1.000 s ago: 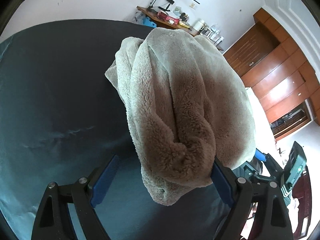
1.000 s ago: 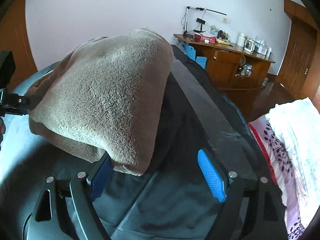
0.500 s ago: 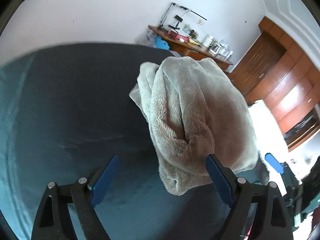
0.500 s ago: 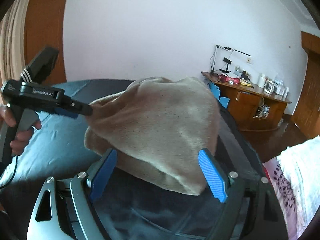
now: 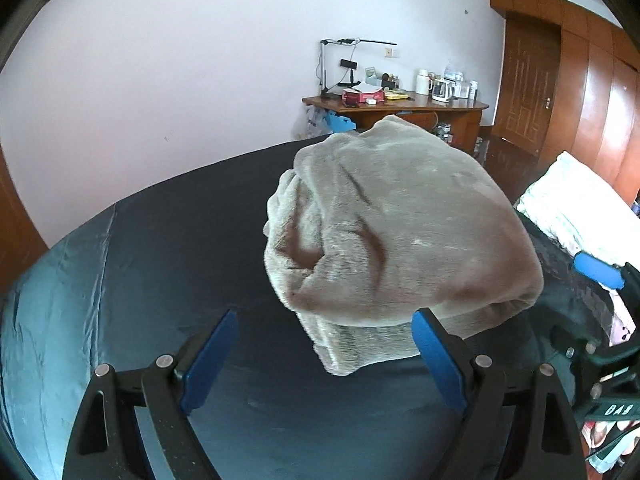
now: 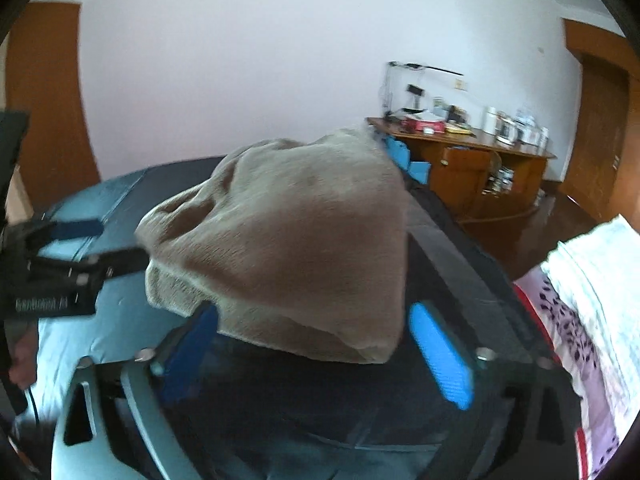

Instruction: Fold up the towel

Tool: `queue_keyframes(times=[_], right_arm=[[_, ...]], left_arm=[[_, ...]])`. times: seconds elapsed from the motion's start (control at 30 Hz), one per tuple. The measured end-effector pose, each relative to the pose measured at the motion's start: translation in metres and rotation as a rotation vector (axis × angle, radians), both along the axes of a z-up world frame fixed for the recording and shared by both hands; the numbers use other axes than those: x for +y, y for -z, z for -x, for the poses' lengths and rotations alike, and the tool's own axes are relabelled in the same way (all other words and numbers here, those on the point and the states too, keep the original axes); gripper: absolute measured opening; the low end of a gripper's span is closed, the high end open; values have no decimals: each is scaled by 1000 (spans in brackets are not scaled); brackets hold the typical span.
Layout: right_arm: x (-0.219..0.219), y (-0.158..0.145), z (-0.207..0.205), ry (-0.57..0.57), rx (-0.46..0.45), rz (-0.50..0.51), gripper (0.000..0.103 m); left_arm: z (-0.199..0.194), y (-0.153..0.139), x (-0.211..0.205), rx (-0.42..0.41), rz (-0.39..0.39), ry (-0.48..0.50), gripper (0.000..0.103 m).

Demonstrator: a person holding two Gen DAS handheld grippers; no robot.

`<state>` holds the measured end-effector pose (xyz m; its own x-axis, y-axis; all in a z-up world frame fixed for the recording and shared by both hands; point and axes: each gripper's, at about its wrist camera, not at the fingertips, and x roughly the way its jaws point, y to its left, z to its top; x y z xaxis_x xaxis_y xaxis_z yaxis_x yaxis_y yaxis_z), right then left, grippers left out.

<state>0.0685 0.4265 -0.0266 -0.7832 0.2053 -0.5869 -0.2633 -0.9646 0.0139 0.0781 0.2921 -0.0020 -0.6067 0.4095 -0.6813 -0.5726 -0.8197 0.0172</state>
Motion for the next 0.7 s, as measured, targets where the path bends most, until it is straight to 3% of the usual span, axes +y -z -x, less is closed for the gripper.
queue_keyframes(times=[0.3, 0.7], right_arm=[[3, -25, -2, 34, 81, 20, 102], [20, -15, 2, 79, 59, 74, 102]], left_arm=[[-3, -10, 12, -7, -14, -6, 91], [-3, 0, 21, -15, 6, -6, 91]])
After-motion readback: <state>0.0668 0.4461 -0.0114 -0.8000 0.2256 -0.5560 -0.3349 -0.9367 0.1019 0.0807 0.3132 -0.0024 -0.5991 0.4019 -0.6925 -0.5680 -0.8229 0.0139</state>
